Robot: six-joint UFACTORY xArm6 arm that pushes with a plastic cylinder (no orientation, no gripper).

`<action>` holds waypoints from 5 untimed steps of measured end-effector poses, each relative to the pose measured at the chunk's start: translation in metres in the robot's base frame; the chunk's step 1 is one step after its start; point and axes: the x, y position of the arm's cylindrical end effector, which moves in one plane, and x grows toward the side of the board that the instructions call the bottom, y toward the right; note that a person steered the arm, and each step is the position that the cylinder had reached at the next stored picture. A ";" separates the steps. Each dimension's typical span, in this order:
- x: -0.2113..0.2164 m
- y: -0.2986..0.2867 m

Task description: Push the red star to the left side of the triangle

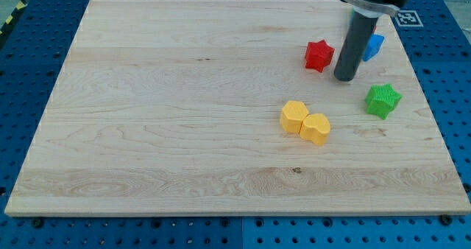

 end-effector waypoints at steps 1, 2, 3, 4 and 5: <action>-0.013 0.003; -0.029 0.003; -0.032 -0.015; -0.032 -0.047; -0.041 -0.083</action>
